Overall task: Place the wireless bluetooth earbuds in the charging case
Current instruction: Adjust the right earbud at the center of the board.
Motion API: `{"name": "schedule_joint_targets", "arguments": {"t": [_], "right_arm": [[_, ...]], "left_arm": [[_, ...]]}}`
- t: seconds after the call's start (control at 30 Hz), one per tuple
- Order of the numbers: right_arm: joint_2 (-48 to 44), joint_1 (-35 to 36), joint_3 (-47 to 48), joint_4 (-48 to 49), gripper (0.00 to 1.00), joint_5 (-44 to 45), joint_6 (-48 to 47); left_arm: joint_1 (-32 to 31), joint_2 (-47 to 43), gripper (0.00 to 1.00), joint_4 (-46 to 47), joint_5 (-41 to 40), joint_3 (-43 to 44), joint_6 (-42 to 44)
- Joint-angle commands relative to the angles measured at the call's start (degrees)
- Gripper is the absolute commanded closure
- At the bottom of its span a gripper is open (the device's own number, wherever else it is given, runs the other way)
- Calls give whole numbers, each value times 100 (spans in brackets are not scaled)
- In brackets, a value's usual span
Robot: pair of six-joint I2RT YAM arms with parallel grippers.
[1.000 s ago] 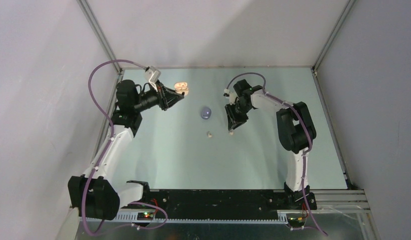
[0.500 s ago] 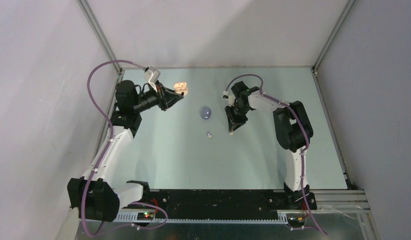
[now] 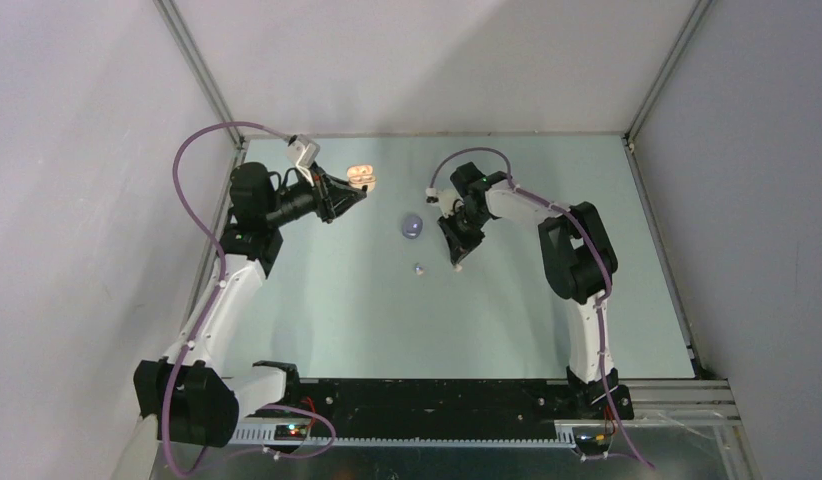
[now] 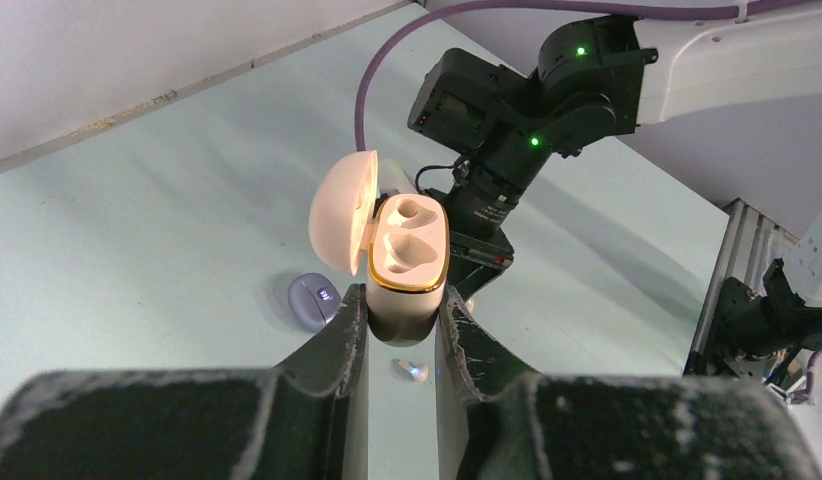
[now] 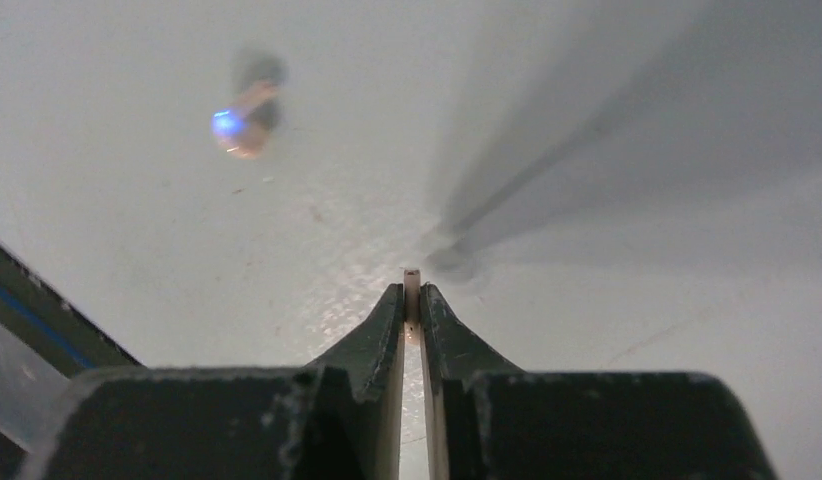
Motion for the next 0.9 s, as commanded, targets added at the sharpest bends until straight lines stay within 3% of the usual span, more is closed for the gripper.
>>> {"name": "schedule_joint_targets", "arguments": {"t": [0.0, 0.23, 0.37, 0.57, 0.67, 0.87], "right_arm": [[134, 189, 776, -1058, 89, -894, -2034], [273, 197, 1173, -3441, 90, -1035, -6028], [605, 289, 1294, -4392, 90, -517, -7167], [949, 496, 1449, -4498, 89, -155, -7233], [1084, 541, 1588, -4157, 86, -244, -6789], [1091, 411, 1900, -3366, 61, -467, -5753]], "left_arm": [[33, -214, 100, 206, -47, -60, 50], [28, -214, 100, 331, -59, -155, -17], [30, -171, 100, 358, -56, -129, -48], [32, -167, 100, 268, -38, -67, -12], [32, -162, 100, 227, -32, -66, 17], [33, -86, 100, 235, -16, -6, -1]]}}
